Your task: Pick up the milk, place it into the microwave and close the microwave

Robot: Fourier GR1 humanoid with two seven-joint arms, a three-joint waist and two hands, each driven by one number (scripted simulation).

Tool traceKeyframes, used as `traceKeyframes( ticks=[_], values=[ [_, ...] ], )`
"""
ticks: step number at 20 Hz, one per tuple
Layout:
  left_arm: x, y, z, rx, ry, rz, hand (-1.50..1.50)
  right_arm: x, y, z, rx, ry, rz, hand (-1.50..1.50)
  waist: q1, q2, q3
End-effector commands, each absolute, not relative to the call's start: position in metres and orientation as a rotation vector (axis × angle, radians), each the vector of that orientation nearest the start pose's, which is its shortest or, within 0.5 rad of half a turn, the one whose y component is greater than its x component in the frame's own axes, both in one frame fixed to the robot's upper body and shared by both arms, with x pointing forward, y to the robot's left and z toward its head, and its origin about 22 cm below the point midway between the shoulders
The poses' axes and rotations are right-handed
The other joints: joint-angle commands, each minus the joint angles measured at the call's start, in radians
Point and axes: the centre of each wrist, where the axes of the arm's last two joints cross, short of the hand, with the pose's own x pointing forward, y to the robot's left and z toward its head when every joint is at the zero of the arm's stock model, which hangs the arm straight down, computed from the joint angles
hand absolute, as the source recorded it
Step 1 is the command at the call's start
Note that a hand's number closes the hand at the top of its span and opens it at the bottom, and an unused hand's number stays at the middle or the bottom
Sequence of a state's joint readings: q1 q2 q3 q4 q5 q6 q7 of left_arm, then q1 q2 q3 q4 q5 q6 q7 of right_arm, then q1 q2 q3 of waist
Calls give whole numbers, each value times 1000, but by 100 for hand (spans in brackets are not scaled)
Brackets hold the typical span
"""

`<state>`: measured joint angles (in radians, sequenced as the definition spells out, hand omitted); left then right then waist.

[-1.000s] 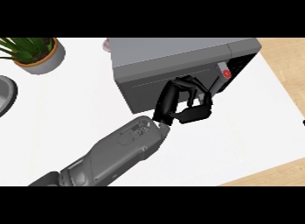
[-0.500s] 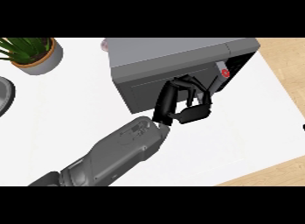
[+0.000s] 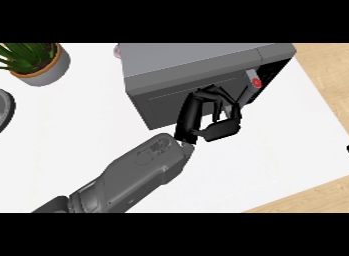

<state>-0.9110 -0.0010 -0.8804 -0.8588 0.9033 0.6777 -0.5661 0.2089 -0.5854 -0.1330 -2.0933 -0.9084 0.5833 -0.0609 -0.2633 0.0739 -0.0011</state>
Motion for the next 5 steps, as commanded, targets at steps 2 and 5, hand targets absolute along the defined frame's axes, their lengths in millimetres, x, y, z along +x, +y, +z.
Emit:
traceKeyframes(
  ticks=[2, 5],
  values=[
    [357, 8, 42, -137, -1840, -68, 150, 180, -330, 146, 768, -1908, 425, -150, -1, 23, -2],
    [356, 10, 38, -119, -1845, -73, 150, 180, -332, 148, 772, -1915, 433, -150, -8, 21, 0]
  ],
)
